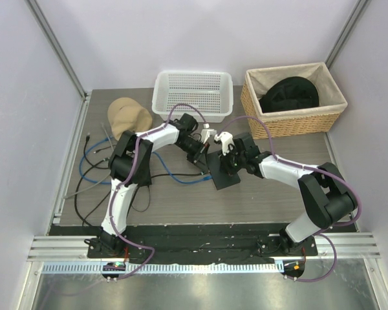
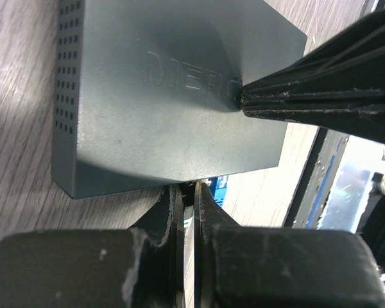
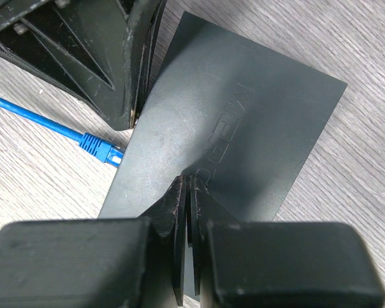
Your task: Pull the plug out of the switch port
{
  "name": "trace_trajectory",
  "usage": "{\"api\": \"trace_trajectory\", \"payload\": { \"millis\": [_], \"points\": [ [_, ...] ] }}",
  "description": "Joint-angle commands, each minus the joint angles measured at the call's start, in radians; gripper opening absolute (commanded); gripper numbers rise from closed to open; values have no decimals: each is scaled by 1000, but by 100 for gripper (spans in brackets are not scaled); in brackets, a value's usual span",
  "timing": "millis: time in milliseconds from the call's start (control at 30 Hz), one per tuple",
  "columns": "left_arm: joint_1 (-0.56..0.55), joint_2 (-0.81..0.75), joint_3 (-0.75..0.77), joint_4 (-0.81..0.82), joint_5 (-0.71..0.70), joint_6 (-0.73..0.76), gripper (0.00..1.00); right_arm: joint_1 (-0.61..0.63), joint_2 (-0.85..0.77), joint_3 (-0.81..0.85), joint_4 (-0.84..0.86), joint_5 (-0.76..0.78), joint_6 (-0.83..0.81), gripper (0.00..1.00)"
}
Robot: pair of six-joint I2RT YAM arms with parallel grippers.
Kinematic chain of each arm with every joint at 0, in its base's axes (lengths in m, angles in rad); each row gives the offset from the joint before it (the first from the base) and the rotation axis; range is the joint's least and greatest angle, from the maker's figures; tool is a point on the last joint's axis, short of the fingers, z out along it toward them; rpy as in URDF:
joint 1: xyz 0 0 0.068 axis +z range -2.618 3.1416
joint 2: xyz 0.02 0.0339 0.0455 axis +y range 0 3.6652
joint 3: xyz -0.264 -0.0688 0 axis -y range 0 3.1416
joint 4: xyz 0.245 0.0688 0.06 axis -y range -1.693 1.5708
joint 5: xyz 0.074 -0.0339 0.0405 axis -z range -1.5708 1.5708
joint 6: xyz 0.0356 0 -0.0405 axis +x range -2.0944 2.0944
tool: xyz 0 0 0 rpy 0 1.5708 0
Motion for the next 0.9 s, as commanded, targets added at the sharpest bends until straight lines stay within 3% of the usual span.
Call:
{"api": "trace_trajectory", "payload": {
  "millis": [0, 133, 367, 667, 867],
  "points": [
    [2, 54, -29, -42, -124, 131, 0, -1, 4, 2, -43, 10, -8, 8],
    [2, 54, -41, -83, -86, 182, 0, -1, 7, 4, -46, 11, -7, 8],
    [8, 93, 114, -192, -158, 245, 0, -1, 13, 8, -49, 10, -8, 8],
    [7, 85, 60, -171, -139, 212, 0, -2, 9, 4, -45, 8, -8, 8],
    [3, 87, 111, -220, -159, 240, 0, -1, 13, 8, -49, 8, -8, 8]
  ]
}}
